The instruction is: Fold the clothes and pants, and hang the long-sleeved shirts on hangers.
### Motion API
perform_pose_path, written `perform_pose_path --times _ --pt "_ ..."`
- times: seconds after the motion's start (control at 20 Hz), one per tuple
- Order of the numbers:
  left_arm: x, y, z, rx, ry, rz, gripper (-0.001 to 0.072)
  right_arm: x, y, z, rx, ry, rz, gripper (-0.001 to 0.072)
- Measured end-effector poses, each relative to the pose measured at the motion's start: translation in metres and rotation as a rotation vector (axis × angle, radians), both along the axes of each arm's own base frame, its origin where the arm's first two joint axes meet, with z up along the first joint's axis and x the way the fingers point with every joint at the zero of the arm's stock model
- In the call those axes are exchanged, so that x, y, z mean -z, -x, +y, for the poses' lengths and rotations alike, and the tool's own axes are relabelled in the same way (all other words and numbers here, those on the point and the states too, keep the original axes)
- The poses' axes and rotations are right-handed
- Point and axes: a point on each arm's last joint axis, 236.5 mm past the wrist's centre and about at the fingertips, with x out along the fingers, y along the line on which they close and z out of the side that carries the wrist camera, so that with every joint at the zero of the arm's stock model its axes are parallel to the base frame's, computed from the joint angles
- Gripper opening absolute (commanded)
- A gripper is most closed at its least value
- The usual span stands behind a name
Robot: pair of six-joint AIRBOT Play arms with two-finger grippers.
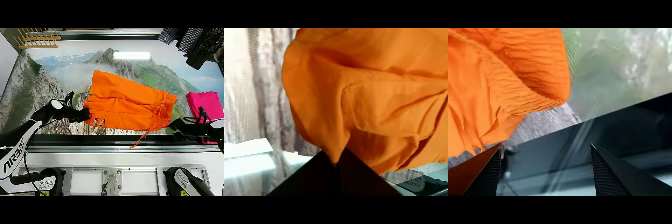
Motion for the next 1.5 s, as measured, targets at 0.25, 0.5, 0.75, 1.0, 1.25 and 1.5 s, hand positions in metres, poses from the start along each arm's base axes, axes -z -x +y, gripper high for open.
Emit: perform_pose_path --times 0.25,0.5,0.75,1.0,1.25,1.5 --pt "0.000 0.002 -0.001 0.006 0.003 0.005 0.0007 0.018 -0.019 0.005 0.155 -0.033 -0.064 0.0594" --pt "0.000 0.002 -0.001 0.009 0.003 0.006 0.0007 0.018 -0.046 0.018 0.169 -0.016 -0.136 0.0587" --pt "0.000 0.002 -0.001 0.009 0.003 0.007 0.0007 0.016 -0.055 0.024 0.142 0.014 -0.166 0.0138" --pt "-0.004 0.000 0.002 -0.001 0.005 0.000 0.0007 0.019 -0.046 0.023 0.049 0.067 -0.140 0.0015" --pt "-0.095 -0.042 0.029 -0.065 0.042 -0.212 0.0007 -0.052 -0.079 0.015 -0.106 0.142 -0.244 0.0015" --pt "-0.323 -0.057 0.048 -0.063 0.057 -0.731 0.0007 -0.236 -0.114 0.027 -0.212 0.209 -0.581 0.0015"
